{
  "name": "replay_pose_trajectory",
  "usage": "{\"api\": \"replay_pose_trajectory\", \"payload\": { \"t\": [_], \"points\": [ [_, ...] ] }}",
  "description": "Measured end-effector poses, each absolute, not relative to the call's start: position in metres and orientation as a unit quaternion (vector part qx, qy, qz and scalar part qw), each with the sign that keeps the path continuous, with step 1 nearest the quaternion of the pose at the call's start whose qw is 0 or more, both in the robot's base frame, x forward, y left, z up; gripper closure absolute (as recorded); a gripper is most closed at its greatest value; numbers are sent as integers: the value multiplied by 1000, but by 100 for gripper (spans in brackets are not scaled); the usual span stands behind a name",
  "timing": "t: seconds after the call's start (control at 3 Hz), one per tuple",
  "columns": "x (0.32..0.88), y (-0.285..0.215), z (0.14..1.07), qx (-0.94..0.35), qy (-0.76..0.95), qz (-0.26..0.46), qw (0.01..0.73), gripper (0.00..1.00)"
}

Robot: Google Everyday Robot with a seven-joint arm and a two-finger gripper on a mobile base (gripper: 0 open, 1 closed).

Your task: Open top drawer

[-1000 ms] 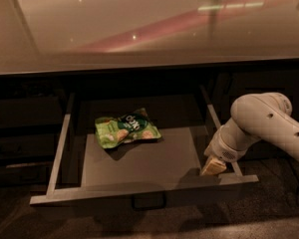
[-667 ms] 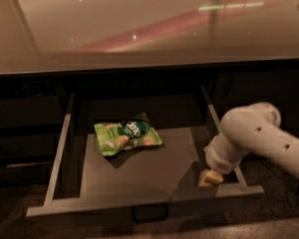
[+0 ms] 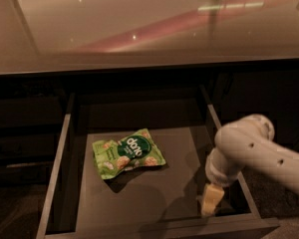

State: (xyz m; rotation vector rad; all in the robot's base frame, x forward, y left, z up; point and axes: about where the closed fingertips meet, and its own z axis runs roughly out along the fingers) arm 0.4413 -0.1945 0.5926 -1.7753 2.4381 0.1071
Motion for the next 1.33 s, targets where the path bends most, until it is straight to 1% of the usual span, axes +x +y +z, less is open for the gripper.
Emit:
{"api": "replay_pose_trajectory", "payload": {
  "t": [0.33,1.0,1.33],
  "points": [
    [408,-198,564,-588,808,31,23,0],
    [409,-198,568,-588,807,42,27,0],
    [411,-181,630,-600,793,52,92,0]
  ]
}}
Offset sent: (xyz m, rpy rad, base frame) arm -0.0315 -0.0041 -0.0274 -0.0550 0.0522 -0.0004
